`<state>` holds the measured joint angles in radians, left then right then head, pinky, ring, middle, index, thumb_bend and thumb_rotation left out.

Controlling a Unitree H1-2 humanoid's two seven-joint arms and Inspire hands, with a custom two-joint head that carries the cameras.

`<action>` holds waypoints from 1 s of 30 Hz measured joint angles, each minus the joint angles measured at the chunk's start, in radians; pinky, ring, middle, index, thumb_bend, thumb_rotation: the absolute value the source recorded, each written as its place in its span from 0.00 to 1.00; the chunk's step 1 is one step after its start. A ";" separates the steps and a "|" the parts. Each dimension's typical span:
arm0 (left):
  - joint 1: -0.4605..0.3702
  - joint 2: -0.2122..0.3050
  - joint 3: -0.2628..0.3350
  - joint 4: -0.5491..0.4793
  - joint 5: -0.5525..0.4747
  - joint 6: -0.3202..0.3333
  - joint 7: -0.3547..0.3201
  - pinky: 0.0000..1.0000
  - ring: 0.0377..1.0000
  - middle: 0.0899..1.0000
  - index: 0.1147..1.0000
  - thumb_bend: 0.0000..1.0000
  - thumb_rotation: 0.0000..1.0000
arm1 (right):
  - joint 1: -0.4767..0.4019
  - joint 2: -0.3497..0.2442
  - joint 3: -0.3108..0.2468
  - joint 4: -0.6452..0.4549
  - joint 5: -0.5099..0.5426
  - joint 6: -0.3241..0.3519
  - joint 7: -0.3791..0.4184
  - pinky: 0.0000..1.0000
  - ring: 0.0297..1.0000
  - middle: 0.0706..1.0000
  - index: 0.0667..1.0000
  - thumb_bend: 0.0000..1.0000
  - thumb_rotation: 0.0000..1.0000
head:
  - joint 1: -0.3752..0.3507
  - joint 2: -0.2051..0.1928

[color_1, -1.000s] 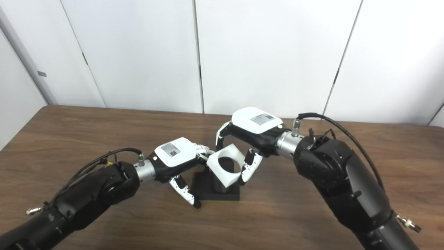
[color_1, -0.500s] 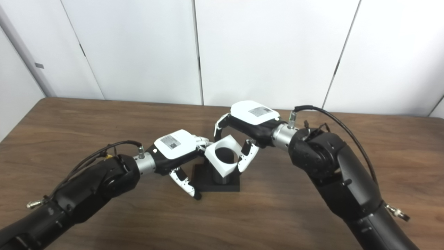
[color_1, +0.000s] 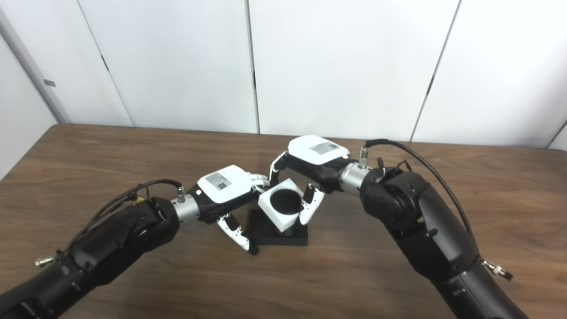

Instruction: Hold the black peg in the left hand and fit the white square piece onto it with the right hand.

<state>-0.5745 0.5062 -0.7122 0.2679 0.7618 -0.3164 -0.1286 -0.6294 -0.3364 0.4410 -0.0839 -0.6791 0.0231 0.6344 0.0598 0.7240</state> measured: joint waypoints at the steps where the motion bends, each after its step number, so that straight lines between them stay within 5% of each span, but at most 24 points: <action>1: 0.000 0.000 0.000 0.000 0.000 0.000 0.000 0.80 0.89 0.87 0.43 0.52 0.08 | 0.000 0.001 0.002 0.000 -0.004 0.000 0.001 0.79 0.79 0.73 0.44 0.52 0.13 | 0.000 0.000; 8: 0.000 -0.001 0.001 0.000 0.000 0.000 -0.001 0.81 0.90 0.88 0.43 0.52 0.08 | -0.025 0.004 0.042 0.004 -0.040 0.007 0.049 0.81 0.79 0.76 0.45 0.52 0.14 | -0.002 -0.002; 10: -0.001 -0.002 0.001 0.000 0.000 0.000 -0.004 0.81 0.89 0.88 0.43 0.52 0.08 | -0.033 0.005 0.061 0.002 -0.054 0.039 0.101 0.82 0.81 0.79 0.63 0.79 0.24 | -0.002 0.000; 13: -0.001 -0.004 0.001 0.000 0.000 0.000 -0.006 0.80 0.89 0.88 0.43 0.52 0.08 | -0.033 0.007 0.069 0.001 -0.055 0.081 0.155 0.80 0.81 0.80 0.73 0.94 0.30 | -0.002 0.000; 30: -0.001 -0.006 0.002 0.000 0.000 0.000 -0.007 0.81 0.88 0.87 0.43 0.52 0.08 | -0.029 0.010 0.066 -0.009 -0.050 0.089 0.165 0.81 0.82 0.81 0.74 0.95 0.30 | -0.006 0.000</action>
<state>-0.5755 0.5001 -0.7103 0.2680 0.7621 -0.3163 -0.1359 -0.6588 -0.3264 0.5073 -0.0931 -0.7293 0.1123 0.7993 0.0537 0.7240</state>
